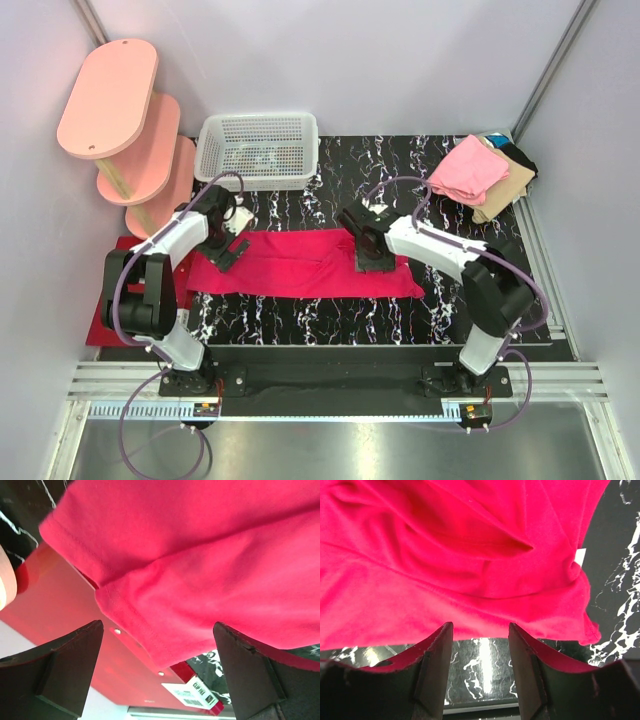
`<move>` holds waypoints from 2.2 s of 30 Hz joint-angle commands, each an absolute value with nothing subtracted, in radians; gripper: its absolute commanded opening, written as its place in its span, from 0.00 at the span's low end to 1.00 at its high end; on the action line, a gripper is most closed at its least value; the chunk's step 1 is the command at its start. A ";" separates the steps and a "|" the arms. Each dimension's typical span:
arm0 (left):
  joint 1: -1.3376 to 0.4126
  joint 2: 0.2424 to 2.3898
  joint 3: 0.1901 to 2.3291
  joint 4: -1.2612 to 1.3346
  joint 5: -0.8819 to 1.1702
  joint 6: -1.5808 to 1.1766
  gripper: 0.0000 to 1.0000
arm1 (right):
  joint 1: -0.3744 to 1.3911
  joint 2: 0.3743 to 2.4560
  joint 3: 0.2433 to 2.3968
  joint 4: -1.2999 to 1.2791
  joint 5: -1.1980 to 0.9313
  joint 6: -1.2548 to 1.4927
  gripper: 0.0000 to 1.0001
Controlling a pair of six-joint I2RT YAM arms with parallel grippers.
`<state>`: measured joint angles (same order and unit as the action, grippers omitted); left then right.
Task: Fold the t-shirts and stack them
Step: Rotate the tshirt 45 degrees
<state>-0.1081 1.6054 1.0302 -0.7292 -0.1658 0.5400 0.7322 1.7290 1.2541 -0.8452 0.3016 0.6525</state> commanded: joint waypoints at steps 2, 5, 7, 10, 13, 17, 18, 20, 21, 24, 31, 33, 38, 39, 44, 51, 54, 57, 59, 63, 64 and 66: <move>-0.126 1.597 1.066 -0.741 -0.087 0.503 0.99 | 0.712 1.856 1.262 -0.831 0.327 0.692 0.56; -0.129 1.627 1.077 -0.738 -0.072 0.492 0.99 | 0.663 1.934 1.267 -0.802 0.301 0.695 0.55; -0.130 1.644 1.083 -0.733 -0.074 0.488 0.99 | 0.609 1.970 1.264 -0.779 0.270 0.692 0.54; -0.130 1.680 1.077 -0.721 -0.095 0.491 0.99 | 0.528 1.973 1.238 -0.738 0.207 0.690 0.53; -0.133 1.692 1.058 -0.718 -0.095 0.494 0.99 | 0.468 1.967 1.218 -0.715 0.153 0.684 0.53; -0.166 1.651 1.011 -0.719 -0.075 0.480 0.99 | 0.385 1.997 1.277 -0.712 0.144 0.657 0.52; -0.175 1.640 1.002 -0.721 -0.071 0.470 0.99 | 0.377 2.009 1.296 -0.713 0.135 0.643 0.52; -0.213 1.614 0.973 -0.721 -0.060 0.457 0.99 | 0.370 2.052 1.356 -0.718 0.129 0.627 0.52; -0.224 1.609 0.963 -0.721 -0.058 0.442 0.99 | 0.368 2.066 1.379 -0.735 0.133 0.611 0.52; -0.258 1.591 0.931 -0.719 -0.040 0.416 0.99 | 0.368 2.109 1.445 -0.761 0.147 0.591 0.52; -0.278 1.453 0.861 -0.730 -0.040 0.387 0.99 | 0.367 2.071 1.480 -0.799 0.208 0.557 0.51; -0.278 1.415 0.854 -0.753 -0.040 0.371 0.99 | 0.370 2.054 1.502 -0.821 0.230 0.546 0.52; -0.275 1.295 0.804 -0.776 -0.084 0.368 0.99 | 0.367 2.028 1.566 -0.880 0.285 0.540 0.53; -0.265 1.283 0.781 -0.773 -0.106 0.373 0.99 | 0.368 2.017 1.569 -0.890 0.304 0.535 0.53; -0.235 1.240 0.773 -0.770 -0.118 0.379 0.99 | 0.368 2.003 1.624 -0.942 0.359 0.534 0.54; -0.277 1.328 1.023 -0.807 -0.006 0.336 0.99 | 0.373 1.934 1.640 -0.934 0.184 0.569 0.54; -0.284 1.420 1.052 -0.811 0.073 0.367 0.99 | 0.373 1.931 1.615 -0.928 0.186 0.575 0.54; -0.284 1.477 1.065 -0.811 0.107 0.426 0.99 | 0.373 1.950 1.580 -0.910 0.190 0.580 0.54; -0.284 1.502 1.069 -0.813 0.094 0.465 0.99 | 0.371 1.973 1.571 -0.899 0.190 0.583 0.53; -0.284 1.566 1.086 -0.819 0.119 0.472 0.99 | 0.371 2.002 1.554 -0.882 0.193 0.592 0.53; -0.284 1.572 1.086 -0.819 0.126 0.466 0.99 | 0.371 2.005 1.552 -0.882 0.198 0.594 0.53; -0.282 1.580 1.077 -0.816 0.138 0.465 0.99 | 0.371 2.016 1.549 -0.881 0.206 0.594 0.52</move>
<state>-0.2832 1.5684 1.0477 -0.8196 0.0757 0.4446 0.3721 1.9930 1.5570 -0.9085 0.1925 0.5770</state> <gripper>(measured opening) 0.987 0.533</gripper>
